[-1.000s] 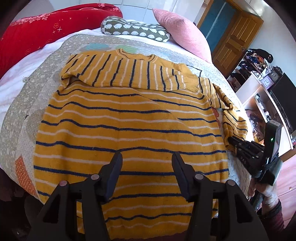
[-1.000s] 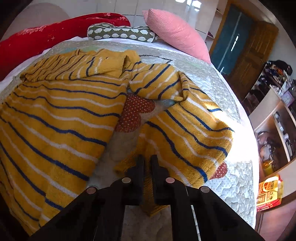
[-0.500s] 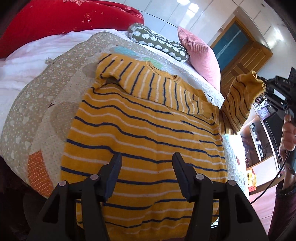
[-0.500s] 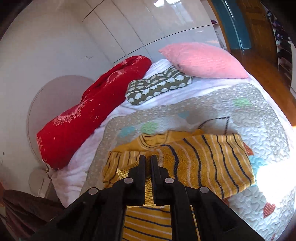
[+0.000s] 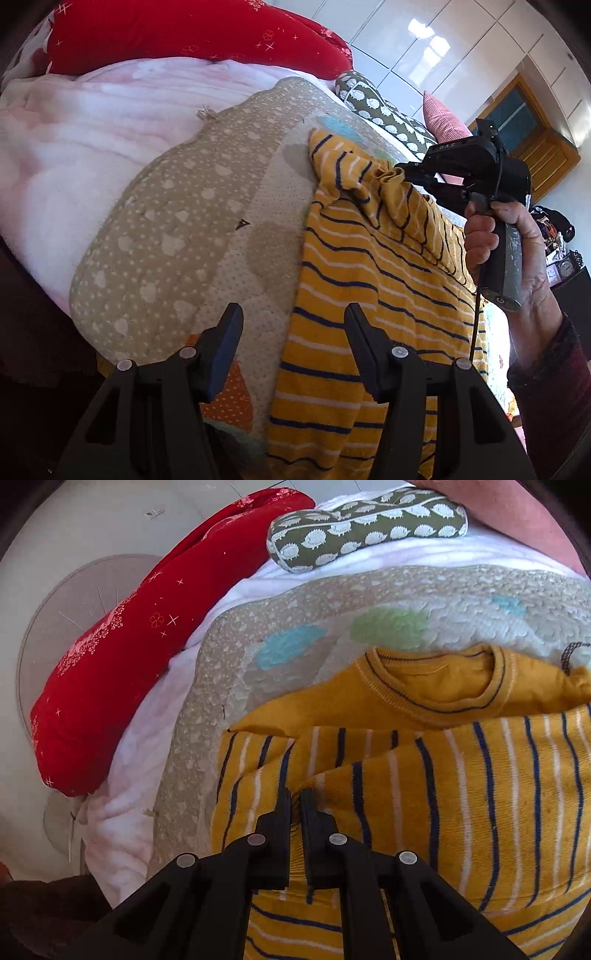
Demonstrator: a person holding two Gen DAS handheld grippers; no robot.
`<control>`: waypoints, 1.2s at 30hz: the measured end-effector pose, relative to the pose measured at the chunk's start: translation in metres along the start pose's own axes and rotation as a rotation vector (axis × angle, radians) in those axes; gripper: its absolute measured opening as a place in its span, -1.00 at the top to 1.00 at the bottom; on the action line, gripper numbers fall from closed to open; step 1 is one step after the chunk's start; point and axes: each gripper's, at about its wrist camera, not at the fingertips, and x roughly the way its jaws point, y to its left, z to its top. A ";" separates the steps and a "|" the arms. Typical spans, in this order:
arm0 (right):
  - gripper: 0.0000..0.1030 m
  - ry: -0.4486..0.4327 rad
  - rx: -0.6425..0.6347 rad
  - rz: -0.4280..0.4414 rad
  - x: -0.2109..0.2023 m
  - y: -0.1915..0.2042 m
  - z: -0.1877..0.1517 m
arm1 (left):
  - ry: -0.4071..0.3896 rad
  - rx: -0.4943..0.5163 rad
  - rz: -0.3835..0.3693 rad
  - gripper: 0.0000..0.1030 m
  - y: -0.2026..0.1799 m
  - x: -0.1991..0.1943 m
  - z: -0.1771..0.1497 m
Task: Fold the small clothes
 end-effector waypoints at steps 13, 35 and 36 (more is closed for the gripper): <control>0.60 -0.025 -0.190 0.012 -0.053 0.001 -0.013 | -0.008 0.094 0.023 -0.14 -0.038 0.007 0.029; 0.45 -0.195 0.041 -0.185 -0.211 -0.226 -0.096 | 0.151 0.166 0.049 0.91 -0.123 0.168 0.157; 0.45 -0.196 0.047 -0.180 -0.209 -0.228 -0.095 | 0.135 0.156 0.068 0.91 -0.121 0.165 0.160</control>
